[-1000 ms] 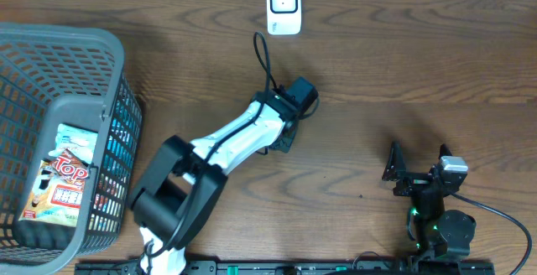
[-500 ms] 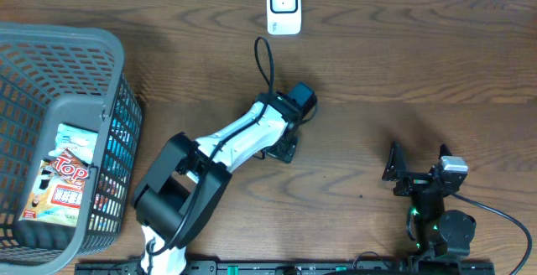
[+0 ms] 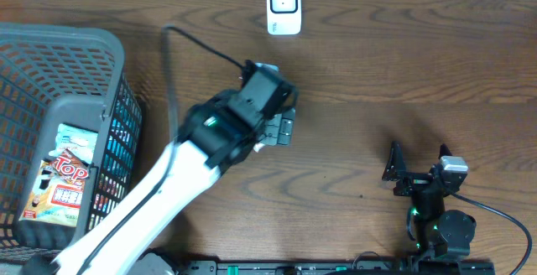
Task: Scan the item barcode
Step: 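Lift the snack pack out and place it on the table centre, then return the left gripper into the basket and grasp the red TOP bar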
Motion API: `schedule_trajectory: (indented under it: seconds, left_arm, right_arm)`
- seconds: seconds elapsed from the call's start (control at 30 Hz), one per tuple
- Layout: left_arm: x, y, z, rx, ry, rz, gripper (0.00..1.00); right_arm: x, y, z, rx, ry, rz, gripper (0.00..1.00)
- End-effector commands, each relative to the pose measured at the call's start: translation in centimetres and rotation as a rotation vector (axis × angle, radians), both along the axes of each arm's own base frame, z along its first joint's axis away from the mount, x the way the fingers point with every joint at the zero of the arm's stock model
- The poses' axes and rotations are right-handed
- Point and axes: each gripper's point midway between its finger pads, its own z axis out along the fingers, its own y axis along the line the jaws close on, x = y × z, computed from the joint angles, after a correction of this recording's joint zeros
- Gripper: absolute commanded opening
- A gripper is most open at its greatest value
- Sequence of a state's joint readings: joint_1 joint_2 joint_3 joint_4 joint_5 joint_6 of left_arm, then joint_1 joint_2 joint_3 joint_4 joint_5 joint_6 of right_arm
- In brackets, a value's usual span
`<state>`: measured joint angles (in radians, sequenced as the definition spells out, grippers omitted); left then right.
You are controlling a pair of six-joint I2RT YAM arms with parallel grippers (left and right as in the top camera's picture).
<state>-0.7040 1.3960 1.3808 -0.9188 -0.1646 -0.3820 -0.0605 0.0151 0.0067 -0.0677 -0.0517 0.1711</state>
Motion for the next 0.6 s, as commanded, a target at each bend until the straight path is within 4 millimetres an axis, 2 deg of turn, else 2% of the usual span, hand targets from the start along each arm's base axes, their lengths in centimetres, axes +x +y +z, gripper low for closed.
schedule_trajectory:
  seconds: [0.0, 0.13, 0.27, 0.37, 0.57]
  left_arm:
    - [-1.0, 1.6, 4.1, -0.069, -0.099, 0.039, 0.99]
    - [-2.2, 4.6, 6.9, -0.065, -0.186, 0.094, 0.99]
    - [-2.8, 9.0, 8.6, -0.057, -0.247, 0.252, 0.99]
    - [-3.1, 11.3, 8.7, -0.059, -0.245, 0.333, 0.99]
    - [-3.6, 15.3, 7.6, -0.031, -0.185, 0.505, 0.99]
  right_arm:
    - [0.0, 0.1, -0.1, -0.012, 0.002, 0.005, 0.99]
    - [0.0, 0.1, -0.1, -0.012, 0.002, 0.005, 0.99]
    - [0.0, 0.1, -0.1, -0.012, 0.002, 0.005, 0.99]
    - [0.0, 0.1, -0.1, -0.012, 0.002, 0.005, 0.99]
    - [0.0, 0.1, -0.1, -0.012, 0.003, 0.005, 0.99]
